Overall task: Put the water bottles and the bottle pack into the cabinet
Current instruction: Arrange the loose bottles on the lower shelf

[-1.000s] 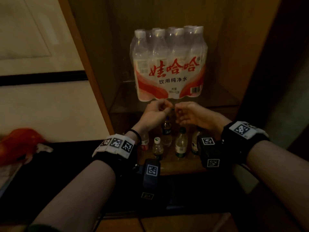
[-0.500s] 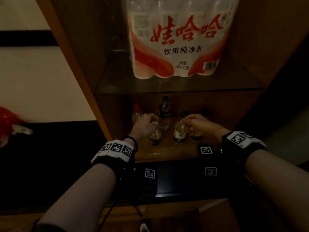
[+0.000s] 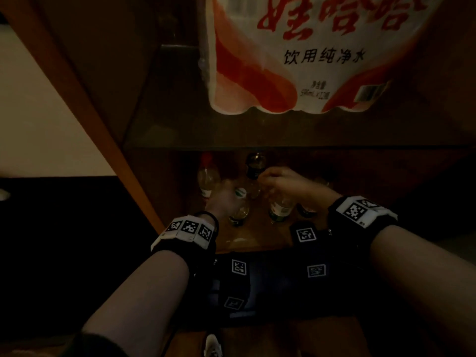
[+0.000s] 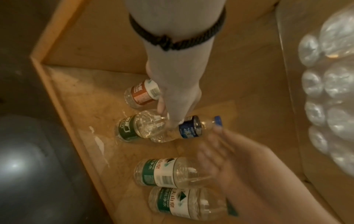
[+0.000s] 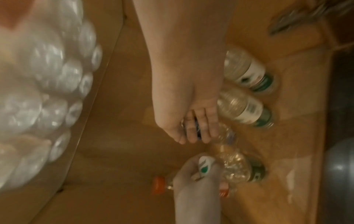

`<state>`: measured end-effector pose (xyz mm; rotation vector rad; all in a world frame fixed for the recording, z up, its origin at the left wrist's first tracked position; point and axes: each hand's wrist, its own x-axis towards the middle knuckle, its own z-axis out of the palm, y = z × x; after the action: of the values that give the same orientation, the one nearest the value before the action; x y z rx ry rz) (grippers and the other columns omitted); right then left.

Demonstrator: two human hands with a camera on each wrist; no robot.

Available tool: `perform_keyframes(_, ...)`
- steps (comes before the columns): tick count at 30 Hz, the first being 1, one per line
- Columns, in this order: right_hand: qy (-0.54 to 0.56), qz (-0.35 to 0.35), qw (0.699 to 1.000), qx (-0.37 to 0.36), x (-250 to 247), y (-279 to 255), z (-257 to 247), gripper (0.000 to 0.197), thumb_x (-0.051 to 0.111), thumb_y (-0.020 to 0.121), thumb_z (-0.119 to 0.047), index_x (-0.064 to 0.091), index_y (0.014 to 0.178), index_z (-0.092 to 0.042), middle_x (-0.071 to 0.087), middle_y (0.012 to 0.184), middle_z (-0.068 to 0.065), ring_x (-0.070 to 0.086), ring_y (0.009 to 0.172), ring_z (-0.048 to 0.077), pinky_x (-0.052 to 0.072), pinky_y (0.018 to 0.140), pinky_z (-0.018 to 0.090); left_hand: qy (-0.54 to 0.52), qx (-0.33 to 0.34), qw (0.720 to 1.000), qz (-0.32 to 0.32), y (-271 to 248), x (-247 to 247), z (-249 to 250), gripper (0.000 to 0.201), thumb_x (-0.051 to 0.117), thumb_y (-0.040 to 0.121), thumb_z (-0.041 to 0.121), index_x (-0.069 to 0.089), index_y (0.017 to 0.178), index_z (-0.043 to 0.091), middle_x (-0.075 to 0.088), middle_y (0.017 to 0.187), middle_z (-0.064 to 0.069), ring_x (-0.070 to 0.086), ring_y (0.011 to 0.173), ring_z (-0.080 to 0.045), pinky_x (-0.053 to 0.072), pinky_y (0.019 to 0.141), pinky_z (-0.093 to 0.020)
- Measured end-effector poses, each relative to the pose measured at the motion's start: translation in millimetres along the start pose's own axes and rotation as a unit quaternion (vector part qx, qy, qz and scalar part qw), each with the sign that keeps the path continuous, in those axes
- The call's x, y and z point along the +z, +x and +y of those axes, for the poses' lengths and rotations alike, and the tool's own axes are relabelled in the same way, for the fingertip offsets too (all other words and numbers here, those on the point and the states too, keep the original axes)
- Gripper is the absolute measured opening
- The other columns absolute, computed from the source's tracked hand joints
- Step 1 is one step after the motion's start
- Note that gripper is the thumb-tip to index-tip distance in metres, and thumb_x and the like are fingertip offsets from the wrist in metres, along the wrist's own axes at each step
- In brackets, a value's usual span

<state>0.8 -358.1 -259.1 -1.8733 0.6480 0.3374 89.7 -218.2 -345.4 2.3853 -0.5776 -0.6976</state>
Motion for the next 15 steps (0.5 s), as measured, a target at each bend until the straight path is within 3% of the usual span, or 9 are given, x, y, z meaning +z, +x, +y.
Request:
perform_keyframes(4, 0.005, -0.003, 1.0, -0.012, 14.2, 24.7, -12.5, 0.014, 0.048, 0.099, -0.018, 0.059, 0.107, -0.018, 0.061, 0.101, 0.004, 0.062, 0.086, 0.017, 0.052, 0.073, 0.027, 0.008, -0.009, 1.0, 0.0, 1.2, -14.6, -7.7, 0.045, 0.071, 0.079, 0.032, 0.059, 0.118, 0.013, 0.061, 0.121, -0.008, 0.061, 0.106, -0.025, 0.054, 0.085, -0.035)
perform_keyframes(7, 0.01, 0.003, 1.0, -0.024, 27.7, 41.9, -21.5, 0.016, 0.048, 0.098, -0.014, 0.06, 0.109, -0.018, 0.058, 0.11, 0.008, 0.06, 0.081, 0.015, 0.051, 0.073, 0.029, 0.004, -0.015, 1.0, 0.02, -4.4, -29.3, -16.7, 0.036, 0.069, 0.081, 0.024, 0.065, 0.104, -0.003, 0.066, 0.107, -0.022, 0.063, 0.101, -0.033, 0.053, 0.079, -0.04)
perform_keyframes(9, 0.005, 0.008, 1.0, -0.029, 37.7, 48.5, -29.1, 0.025, 0.048, 0.098, -0.014, 0.057, 0.122, -0.014, 0.055, 0.112, 0.007, 0.058, 0.08, 0.013, 0.049, 0.064, 0.022, 0.011, -0.024, 0.999, 0.029, -9.4, -35.3, -25.5, 0.033, 0.069, 0.081, 0.023, 0.066, 0.106, 0.002, 0.068, 0.105, -0.015, 0.065, 0.1, -0.028, 0.054, 0.078, -0.036)
perform_keyframes(11, -0.004, 0.012, 0.999, -0.034, 47.5, 52.4, -37.3, 0.032, 0.048, 0.098, -0.014, 0.052, 0.13, -0.013, 0.054, 0.115, 0.005, 0.058, 0.094, 0.018, 0.045, 0.059, 0.02, 0.019, -0.033, 0.999, 0.033, -12.9, -38.7, -33.9, 0.045, 0.072, 0.077, 0.028, 0.064, 0.118, 0.011, 0.068, 0.112, -0.008, 0.064, 0.103, -0.024, 0.055, 0.082, -0.033)
perform_keyframes(13, -0.007, 0.016, 0.999, -0.046, 57.6, 57.0, -43.9, 0.035, 0.051, 0.097, -0.016, 0.051, 0.132, -0.014, 0.054, 0.111, 0.0, 0.056, 0.097, 0.017, 0.044, 0.061, 0.018, 0.039, -0.047, 0.997, 0.044, -15.8, -42.2, -40.3, 0.047, 0.074, 0.075, 0.034, 0.065, 0.114, 0.01, 0.065, 0.116, -0.01, 0.063, 0.106, -0.028, 0.055, 0.085, -0.036)
perform_keyframes(15, -0.004, 0.017, 0.997, -0.073, 69.0, 60.0, -50.4, 0.034, 0.057, 0.093, -0.018, 0.054, 0.127, -0.017, 0.058, 0.105, -0.003, 0.058, 0.093, 0.014, 0.05, 0.071, 0.024, 0.053, -0.061, 0.995, 0.058, -17.5, -45.0, -45.7, 0.043, 0.073, 0.076, 0.036, 0.066, 0.108, 0.008, 0.064, 0.116, -0.011, 0.063, 0.104, -0.031, 0.056, 0.085, -0.038)
